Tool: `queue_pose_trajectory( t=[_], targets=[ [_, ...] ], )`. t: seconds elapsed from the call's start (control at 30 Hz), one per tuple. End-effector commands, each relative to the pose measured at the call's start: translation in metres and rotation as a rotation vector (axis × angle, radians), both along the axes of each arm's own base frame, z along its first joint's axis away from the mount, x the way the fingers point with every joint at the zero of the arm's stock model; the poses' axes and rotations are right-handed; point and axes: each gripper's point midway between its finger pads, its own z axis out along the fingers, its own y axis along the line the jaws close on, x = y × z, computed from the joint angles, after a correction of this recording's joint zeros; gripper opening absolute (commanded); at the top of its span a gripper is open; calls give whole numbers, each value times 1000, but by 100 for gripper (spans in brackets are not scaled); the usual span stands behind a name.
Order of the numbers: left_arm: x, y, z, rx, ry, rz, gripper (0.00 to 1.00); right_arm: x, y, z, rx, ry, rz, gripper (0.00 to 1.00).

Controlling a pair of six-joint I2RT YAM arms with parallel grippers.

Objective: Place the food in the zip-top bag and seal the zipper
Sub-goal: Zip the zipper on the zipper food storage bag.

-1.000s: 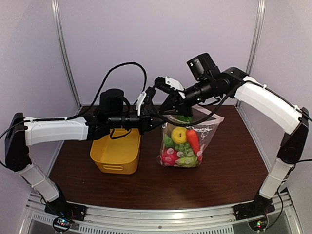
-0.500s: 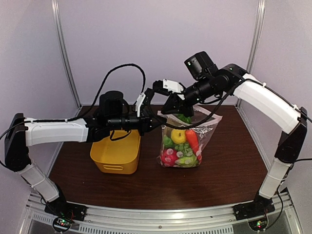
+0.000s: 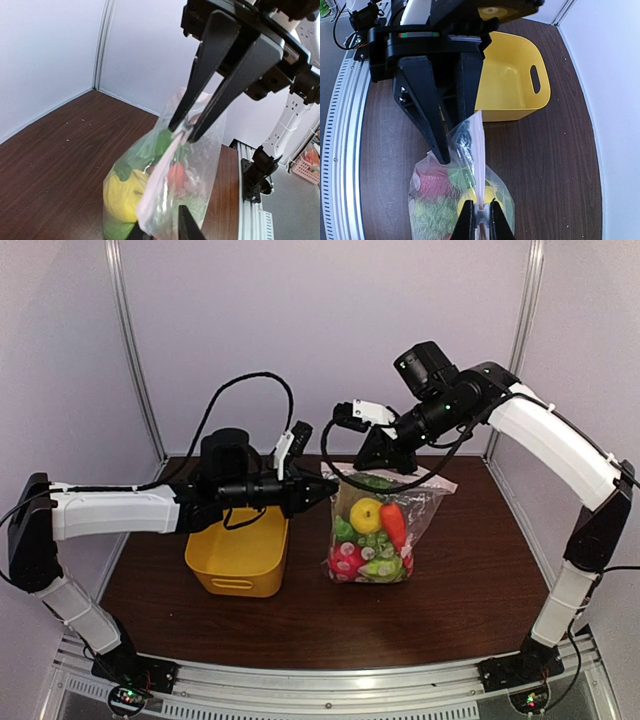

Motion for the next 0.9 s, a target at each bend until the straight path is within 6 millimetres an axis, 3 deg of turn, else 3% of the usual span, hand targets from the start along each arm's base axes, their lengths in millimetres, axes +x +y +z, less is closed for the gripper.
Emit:
queue_pose_trajectory(
  t=[0.0, 0.3, 0.4, 0.47, 0.53, 0.63, 0.77, 0.87],
  targets=[
    [3, 5, 20, -48, -49, -4, 36, -3, -17, 21, -13, -16, -41, 0],
    [6, -12, 34, -64, -75, -66, 54, -12, -13, 22, -15, -16, -9, 0],
    [8, -17, 37, -79, -76, -83, 56, -16, -14, 24, -14, -16, -5, 0],
    [8, -22, 36, -79, -73, -105, 49, -17, -13, 25, -10, -16, -1, 0],
    [6, -26, 35, -80, -72, -136, 32, -17, -12, 26, -6, -17, -4, 0],
    [3, -28, 31, -81, -64, -159, 14, -14, -14, 25, -16, -27, -17, 0],
    [5, -22, 30, -81, -69, -128, 1, -7, -21, 17, -59, -38, -37, 0],
    [8, -11, 34, -77, -84, -75, 0, 2, -32, 11, -100, -33, -66, 0]
  ],
)
